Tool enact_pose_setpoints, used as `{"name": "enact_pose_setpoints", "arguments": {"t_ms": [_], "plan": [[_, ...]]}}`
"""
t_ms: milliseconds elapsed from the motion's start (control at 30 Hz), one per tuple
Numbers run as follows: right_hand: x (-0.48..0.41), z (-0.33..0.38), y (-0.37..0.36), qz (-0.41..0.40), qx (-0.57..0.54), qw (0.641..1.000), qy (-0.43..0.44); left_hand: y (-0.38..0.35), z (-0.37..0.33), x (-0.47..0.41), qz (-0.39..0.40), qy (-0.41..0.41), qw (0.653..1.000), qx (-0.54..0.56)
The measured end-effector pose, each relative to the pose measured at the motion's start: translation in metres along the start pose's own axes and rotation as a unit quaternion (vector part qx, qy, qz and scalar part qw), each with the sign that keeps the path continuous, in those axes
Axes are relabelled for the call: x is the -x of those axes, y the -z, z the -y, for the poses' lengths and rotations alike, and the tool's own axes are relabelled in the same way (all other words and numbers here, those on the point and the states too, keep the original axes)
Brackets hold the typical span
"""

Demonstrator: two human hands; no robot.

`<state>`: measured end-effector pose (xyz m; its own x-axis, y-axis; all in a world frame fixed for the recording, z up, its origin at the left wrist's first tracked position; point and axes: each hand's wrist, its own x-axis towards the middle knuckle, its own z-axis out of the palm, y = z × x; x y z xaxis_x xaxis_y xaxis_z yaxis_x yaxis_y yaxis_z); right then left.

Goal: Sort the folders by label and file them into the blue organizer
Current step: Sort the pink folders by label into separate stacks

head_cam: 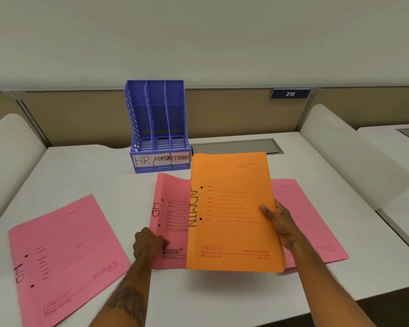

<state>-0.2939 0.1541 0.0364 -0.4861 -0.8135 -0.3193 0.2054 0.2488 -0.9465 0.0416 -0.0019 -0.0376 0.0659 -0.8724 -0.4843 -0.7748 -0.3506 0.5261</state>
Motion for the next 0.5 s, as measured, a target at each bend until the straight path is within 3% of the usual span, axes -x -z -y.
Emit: {"name": "enact_pose_setpoints", "arguments": {"t_ms": [267, 500], "plan": [[-0.013, -0.008, 0.000, 0.017, 0.026, 0.999, -0.017, 0.025, 0.008, 0.004, -0.009, -0.043, 0.992, 0.116], [-0.027, -0.016, -0.006, 0.027, 0.033, 0.999, -0.025, 0.077, 0.020, 0.004, -0.007, -0.039, 0.958, 0.285]]}}
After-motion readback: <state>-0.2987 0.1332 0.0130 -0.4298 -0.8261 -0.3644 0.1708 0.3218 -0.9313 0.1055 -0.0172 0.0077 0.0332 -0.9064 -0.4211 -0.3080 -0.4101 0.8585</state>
